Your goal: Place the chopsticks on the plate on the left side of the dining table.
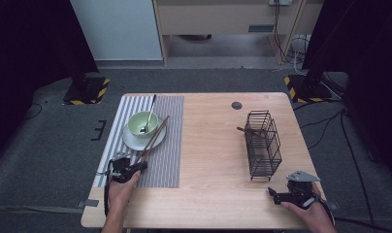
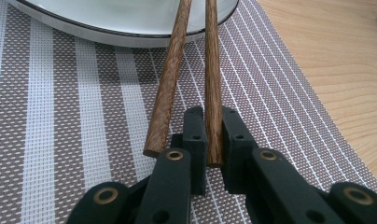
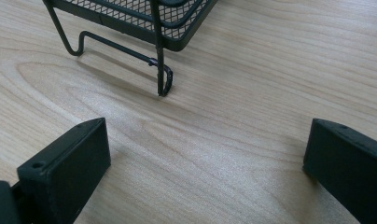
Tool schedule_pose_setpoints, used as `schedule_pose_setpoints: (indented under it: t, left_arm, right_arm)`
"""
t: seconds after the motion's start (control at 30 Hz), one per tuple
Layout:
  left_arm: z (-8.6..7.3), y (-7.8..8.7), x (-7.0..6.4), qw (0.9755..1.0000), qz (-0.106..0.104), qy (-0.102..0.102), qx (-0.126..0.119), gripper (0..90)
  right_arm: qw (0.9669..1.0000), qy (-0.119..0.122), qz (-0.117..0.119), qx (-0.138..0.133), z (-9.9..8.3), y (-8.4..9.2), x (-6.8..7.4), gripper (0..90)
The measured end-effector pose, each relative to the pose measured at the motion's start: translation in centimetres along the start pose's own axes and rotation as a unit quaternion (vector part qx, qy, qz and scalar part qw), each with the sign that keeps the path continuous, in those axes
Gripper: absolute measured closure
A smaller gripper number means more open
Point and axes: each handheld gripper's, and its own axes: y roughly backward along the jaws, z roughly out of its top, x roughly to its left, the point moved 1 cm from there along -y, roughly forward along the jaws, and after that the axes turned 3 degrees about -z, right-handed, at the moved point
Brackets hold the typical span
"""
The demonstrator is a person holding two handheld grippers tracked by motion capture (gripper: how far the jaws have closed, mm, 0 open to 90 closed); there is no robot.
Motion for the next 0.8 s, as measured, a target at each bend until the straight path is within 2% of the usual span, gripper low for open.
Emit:
schedule_pose_setpoints:
  t: [0.53, 0.8]
  left_arm:
    - [-0.03, 0.02, -0.09, 1.0, 0.0, 0.0, 0.001, 79.9]
    - [-0.31, 0.4, -0.24, 1.0, 0.006, 0.002, 0.0, 73.7]
  right_arm:
    - [1.0, 0.0, 0.0, 0.0, 0.0, 0.0, 0.0, 0.6]
    - [1.0, 0.0, 0.0, 0.0, 0.0, 0.01, 0.01, 0.6]
